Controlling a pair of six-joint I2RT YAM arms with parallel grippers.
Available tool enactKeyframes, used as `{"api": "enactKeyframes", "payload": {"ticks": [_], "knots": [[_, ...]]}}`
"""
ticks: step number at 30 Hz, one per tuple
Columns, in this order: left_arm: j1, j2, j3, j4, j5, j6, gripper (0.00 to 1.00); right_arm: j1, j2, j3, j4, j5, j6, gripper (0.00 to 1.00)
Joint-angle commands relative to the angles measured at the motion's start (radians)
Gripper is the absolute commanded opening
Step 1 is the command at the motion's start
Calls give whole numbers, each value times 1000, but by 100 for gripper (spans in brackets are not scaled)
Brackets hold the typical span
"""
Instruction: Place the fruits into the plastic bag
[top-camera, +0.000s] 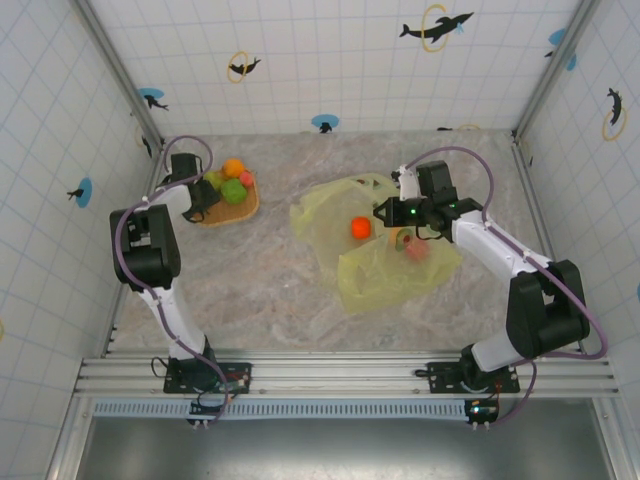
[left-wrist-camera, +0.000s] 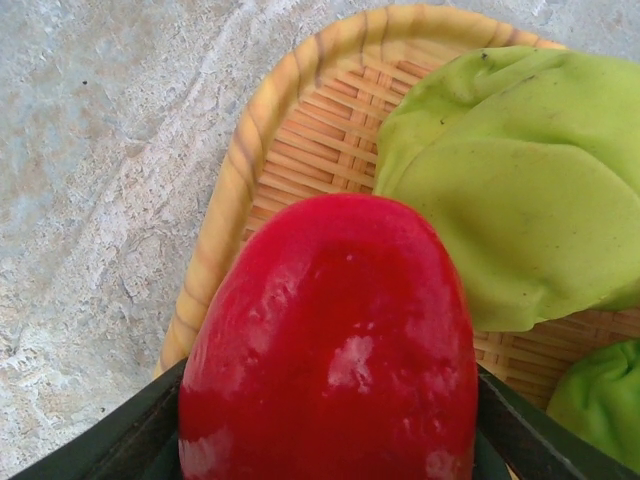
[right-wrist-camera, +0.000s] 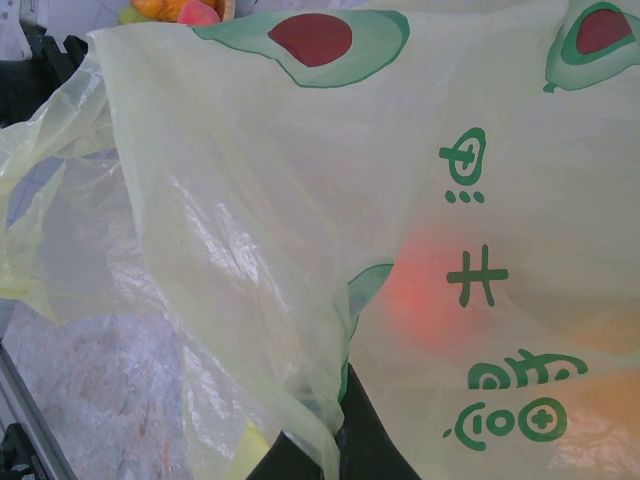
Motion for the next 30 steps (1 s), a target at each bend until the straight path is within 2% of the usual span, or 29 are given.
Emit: {"api": "enactKeyframes", "payload": {"ticks": [1, 8, 14, 18, 22, 25, 30], "knots": [[5, -4, 10, -12, -15, 19, 62, 6, -2, 5, 17, 4, -6, 0], [7, -78, -46, 4, -45, 4, 57, 7, -2, 6, 9, 4, -8, 0], [6, -230, -165, 28, -66, -27, 57, 6, 3, 17, 7, 4, -8, 0], [5, -360, -249, 49, -30, -51, 57, 7, 10, 21, 6, 1, -4, 0], [0, -502, -331, 71, 54, -85, 57, 7, 15, 14, 13, 1, 4, 0], [-31, -610, -391, 71, 80, -84, 56, 7, 13, 5, 20, 4, 12, 0], [-153, -787, -448, 40, 107, -76, 56, 6, 18, 1, 27, 1, 28, 0]]}}
